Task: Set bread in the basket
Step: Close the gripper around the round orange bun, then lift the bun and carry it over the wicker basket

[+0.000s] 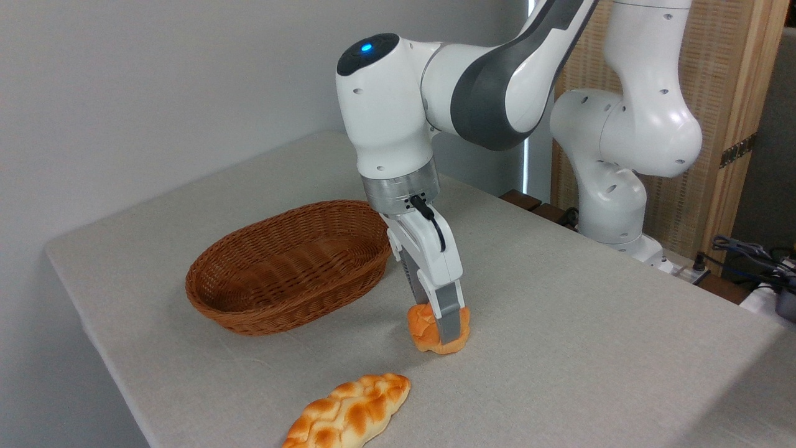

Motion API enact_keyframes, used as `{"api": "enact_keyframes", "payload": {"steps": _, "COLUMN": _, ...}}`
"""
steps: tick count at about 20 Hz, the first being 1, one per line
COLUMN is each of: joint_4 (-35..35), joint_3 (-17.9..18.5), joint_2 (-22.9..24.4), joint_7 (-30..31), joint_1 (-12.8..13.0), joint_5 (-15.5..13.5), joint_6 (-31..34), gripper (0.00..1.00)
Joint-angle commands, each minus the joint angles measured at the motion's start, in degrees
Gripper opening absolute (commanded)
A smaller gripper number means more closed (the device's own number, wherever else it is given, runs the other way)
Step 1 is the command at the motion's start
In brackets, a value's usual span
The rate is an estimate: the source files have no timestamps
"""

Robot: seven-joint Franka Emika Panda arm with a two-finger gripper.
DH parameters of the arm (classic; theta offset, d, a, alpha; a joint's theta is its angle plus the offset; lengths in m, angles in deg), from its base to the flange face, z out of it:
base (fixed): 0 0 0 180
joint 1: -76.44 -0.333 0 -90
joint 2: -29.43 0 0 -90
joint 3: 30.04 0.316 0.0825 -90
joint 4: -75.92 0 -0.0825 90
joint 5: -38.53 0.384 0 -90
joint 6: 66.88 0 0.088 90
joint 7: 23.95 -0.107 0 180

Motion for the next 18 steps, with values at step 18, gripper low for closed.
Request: {"api": "enact_keyframes", "payload": {"steps": 18, "joint_4": -29.1, "joint_3": -7.3, "joint_2": -10.4, "joint_7": 23.5, "joint_1": 1.5, "joint_5": -13.1, "joint_6": 12.8, "gripper": 0.58}}
